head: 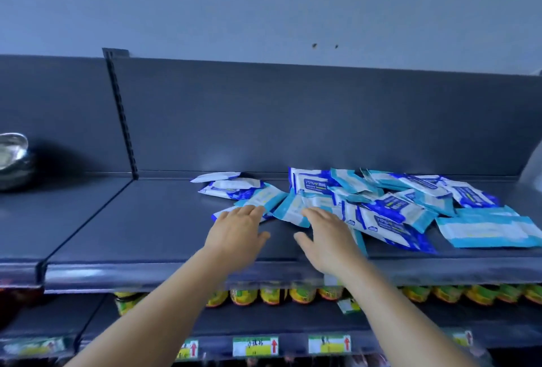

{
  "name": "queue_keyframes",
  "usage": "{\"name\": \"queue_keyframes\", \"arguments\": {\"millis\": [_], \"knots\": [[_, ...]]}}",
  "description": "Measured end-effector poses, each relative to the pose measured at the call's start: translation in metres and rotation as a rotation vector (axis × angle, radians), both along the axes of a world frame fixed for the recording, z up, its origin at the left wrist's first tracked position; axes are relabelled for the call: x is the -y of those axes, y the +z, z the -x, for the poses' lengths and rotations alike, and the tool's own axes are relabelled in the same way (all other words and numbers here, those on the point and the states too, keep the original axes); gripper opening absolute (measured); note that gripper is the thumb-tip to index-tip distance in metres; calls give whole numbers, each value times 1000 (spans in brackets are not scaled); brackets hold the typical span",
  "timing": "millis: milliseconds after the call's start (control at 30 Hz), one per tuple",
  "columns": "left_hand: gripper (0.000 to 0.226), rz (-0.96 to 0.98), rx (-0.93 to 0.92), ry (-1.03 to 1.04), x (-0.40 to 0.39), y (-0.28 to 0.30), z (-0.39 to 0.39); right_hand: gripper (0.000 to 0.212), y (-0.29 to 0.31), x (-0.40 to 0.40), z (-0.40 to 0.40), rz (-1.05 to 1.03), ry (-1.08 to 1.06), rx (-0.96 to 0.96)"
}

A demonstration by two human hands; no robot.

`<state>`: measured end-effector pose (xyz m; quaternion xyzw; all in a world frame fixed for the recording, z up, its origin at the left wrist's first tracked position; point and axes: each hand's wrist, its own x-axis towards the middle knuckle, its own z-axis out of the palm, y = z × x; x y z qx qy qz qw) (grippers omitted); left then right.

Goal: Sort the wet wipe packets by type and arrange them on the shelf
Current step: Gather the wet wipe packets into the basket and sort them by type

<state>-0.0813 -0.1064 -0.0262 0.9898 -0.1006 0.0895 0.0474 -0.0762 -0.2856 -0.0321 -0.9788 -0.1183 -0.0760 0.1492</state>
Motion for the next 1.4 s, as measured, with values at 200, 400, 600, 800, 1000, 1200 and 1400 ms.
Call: {"name": "queue_keyframes", "arguments": {"millis": [200, 400, 600, 800, 1000, 1200, 1400], "knots": [[55, -81, -91, 19, -7, -9, -57, 45, -11, -23, -65, 151, 105, -123], [45, -124, -107, 83, -27, -21, -74, 36, -16, -54, -88, 102, 301, -257], [39, -82, -58, 141, -58, -17, -71, 35, -6, -64, -99, -21, 386, -298], [51, 57, 6, 164, -87, -6, -92, 39, -8, -86, -115, -101, 243, -165], [69, 81, -49, 158, -118, -3, -132, 54, -6, -112, -129, -43, 128, -149], [73, -4, -108, 81, -128, -6, -180, 70, -12, -120, -138, 64, -209, -237], [56, 50, -51, 25, -125, -6, -193, 69, -11, -117, -132, -75, -180, -244]]}}
